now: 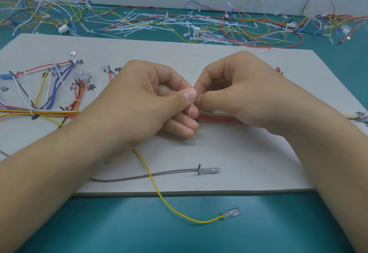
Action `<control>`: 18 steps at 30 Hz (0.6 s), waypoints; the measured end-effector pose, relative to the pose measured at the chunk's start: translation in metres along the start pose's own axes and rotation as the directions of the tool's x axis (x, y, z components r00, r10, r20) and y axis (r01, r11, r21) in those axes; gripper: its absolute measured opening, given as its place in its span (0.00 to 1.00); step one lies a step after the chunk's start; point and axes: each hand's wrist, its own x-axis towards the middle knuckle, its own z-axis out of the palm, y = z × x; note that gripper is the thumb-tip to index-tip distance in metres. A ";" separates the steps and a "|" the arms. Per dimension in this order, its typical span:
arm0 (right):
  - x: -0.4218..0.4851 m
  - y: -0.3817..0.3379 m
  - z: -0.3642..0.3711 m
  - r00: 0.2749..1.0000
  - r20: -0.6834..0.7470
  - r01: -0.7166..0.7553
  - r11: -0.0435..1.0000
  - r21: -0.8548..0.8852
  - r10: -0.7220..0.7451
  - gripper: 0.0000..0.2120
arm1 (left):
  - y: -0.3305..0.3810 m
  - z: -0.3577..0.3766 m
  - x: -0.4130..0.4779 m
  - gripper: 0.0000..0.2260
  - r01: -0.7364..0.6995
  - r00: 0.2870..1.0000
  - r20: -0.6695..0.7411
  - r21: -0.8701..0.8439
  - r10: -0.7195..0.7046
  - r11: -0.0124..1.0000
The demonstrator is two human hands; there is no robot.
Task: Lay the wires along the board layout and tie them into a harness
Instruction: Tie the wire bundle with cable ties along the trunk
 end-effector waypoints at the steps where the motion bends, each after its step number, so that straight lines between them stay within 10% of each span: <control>1: 0.000 -0.001 0.000 1.000 -0.001 -0.006 1.000 -0.006 0.006 0.03 | 0.000 -0.001 0.000 0.04 0.006 1.000 -0.011 -0.003 -0.006 1.000; 18: -0.001 -0.001 -0.002 1.000 -0.008 -0.010 1.000 0.010 0.010 0.04 | 0.003 -0.004 -0.006 0.06 0.030 0.999 0.032 -0.067 -0.028 0.997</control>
